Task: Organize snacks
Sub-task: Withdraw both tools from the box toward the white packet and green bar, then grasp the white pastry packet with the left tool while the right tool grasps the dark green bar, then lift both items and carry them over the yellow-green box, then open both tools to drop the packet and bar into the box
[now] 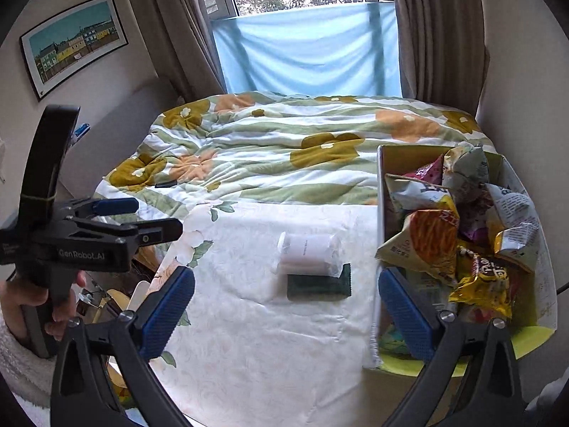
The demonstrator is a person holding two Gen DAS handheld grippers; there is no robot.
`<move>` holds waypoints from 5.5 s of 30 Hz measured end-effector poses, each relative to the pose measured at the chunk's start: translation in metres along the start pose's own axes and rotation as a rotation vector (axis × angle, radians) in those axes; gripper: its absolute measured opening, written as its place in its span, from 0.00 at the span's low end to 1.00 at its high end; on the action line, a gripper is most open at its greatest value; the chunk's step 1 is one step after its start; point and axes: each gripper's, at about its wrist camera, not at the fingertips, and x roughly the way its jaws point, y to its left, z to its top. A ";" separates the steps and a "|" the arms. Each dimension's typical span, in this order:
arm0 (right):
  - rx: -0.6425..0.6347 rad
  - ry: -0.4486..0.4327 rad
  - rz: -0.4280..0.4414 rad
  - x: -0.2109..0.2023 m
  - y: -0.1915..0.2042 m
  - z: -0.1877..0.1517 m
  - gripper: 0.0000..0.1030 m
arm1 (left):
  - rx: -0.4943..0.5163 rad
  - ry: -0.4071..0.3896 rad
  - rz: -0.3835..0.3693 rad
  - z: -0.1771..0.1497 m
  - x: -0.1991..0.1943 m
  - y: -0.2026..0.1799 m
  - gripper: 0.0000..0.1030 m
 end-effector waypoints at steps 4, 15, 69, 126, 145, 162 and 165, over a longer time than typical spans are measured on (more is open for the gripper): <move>0.045 0.025 -0.041 0.030 0.018 -0.009 1.00 | 0.119 0.049 -0.057 0.017 0.030 0.012 0.99; 0.312 0.114 -0.263 0.116 0.017 -0.055 1.00 | 0.426 0.211 -0.243 0.052 0.146 -0.012 0.99; 0.286 0.101 -0.446 0.238 -0.003 -0.027 0.61 | 0.286 0.290 -0.183 0.012 0.218 0.046 0.61; 0.132 -0.151 -0.190 -0.090 -0.189 -0.003 0.41 | 0.088 0.040 -0.159 0.034 0.055 -0.277 0.58; 0.089 -0.100 -0.081 -0.089 -0.210 -0.016 0.41 | -0.017 0.027 -0.018 -0.007 0.043 -0.255 1.00; 0.059 0.027 -0.057 -0.033 -0.189 -0.027 1.00 | -0.111 0.049 0.071 -0.047 0.032 -0.211 1.00; 0.075 0.035 -0.082 -0.040 -0.186 -0.035 1.00 | -0.117 0.056 0.058 -0.057 0.030 -0.205 1.00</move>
